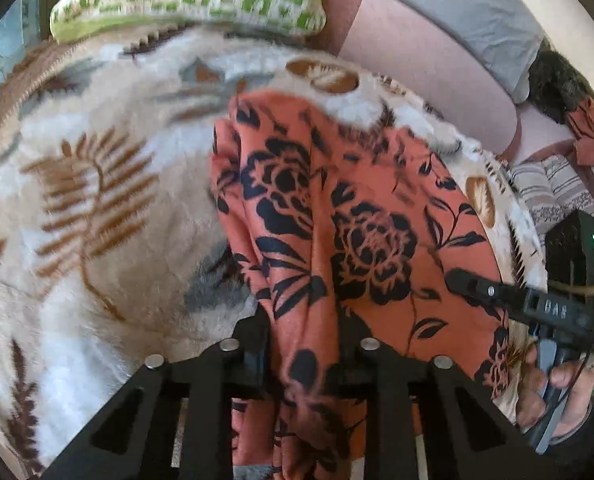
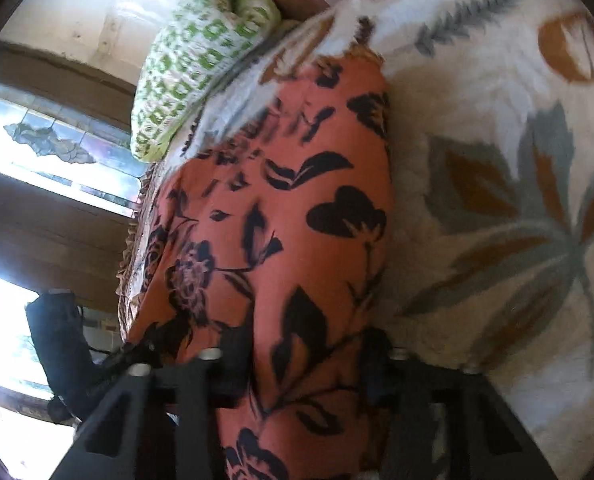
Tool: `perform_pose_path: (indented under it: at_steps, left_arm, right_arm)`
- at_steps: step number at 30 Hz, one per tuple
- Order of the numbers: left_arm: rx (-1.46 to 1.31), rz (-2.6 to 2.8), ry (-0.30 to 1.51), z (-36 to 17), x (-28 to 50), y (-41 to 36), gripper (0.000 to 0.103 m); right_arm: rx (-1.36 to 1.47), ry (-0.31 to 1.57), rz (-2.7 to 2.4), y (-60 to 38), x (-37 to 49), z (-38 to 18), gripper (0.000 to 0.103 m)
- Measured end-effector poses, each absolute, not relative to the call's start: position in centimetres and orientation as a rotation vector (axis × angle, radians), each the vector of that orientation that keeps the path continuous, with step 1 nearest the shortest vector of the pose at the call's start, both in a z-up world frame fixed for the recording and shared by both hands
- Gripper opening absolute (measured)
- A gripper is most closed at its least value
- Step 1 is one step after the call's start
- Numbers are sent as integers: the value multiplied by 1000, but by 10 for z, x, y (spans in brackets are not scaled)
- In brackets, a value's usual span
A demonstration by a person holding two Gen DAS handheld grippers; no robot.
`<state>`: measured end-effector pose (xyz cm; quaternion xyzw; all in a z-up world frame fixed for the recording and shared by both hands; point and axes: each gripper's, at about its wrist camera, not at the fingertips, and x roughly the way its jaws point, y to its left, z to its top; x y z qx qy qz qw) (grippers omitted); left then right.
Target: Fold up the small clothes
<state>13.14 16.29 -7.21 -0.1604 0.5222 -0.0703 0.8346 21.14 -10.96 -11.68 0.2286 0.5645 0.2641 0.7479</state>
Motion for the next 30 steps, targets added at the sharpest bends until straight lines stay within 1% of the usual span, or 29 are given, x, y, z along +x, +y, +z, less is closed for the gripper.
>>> perform_pose_path:
  at_steps: [5,7,9,11,12,13,14,15,16,17,18,19,21,22,23,24,25,26,27,28,30]
  left_arm:
    - [-261,-213,934,-8,135,124,22]
    - [-260,-242,894,3,141,110,22]
    - [-264,-277,878,1,149,91,23]
    - [-264,-279,903,-11,155,78,25]
    - [-263,-274,932,-25,161,70,29]
    - [-246,-263,979,-46,168,62,39]
    - [-229,-259,1027,-64,173,56,43]
    - [-206,-236,1102,-86,177,55,46]
    - [-209,-224,1153,-102,176,57,51]
    - [-260,-231,1131,-103,171,65,52]
    - [-291,-201,1104,-96,165,76,58]
    - [-284,-175,1093,-89,162,79,60]
    - [-269,-165,1047,-68,155,82,61]
    - [-258,-159,1011,-54,150,82,66]
    - [-244,-143,985,-44,144,80,71]
    - [-211,-107,955,-31,138,76,82]
    - [-172,-78,934,-22,134,71,90]
    - [-138,-59,923,-16,130,66,91]
    - [-105,-46,915,-11,123,59,91]
    - [-81,-45,913,-8,117,53,91]
    - [-45,-43,924,-6,104,47,91]
  right_arm:
    - [417,1069,580,-120,201,-51,36]
    - [389,1016,568,-134,200,-27,36]
    - [382,975,533,-159,201,-13,36]
    - [390,970,507,-178,203,-15,37]
    - [401,996,501,-188,205,-26,38]
    - [407,1021,492,-193,207,-37,41]
    - [406,1067,458,-199,209,-56,51]
    - [397,1117,402,-205,210,-79,54]
    - [387,1159,353,-211,210,-94,56]
    - [392,1214,298,-217,207,-111,58]
    - [452,1197,309,-224,199,-116,59]
    - [485,1163,307,-230,190,-113,59]
    - [439,1105,273,-230,179,-95,59]
    - [419,1072,266,-227,173,-83,60]
    - [404,1047,267,-224,168,-73,66]
    - [385,1025,267,-219,165,-61,70]
    - [351,1007,263,-212,159,-49,76]
    - [308,999,253,-206,153,-38,83]
    - [271,995,235,-200,145,-31,86]
    - [239,992,213,-197,138,-26,92]
    - [185,1012,183,-198,121,-23,94]
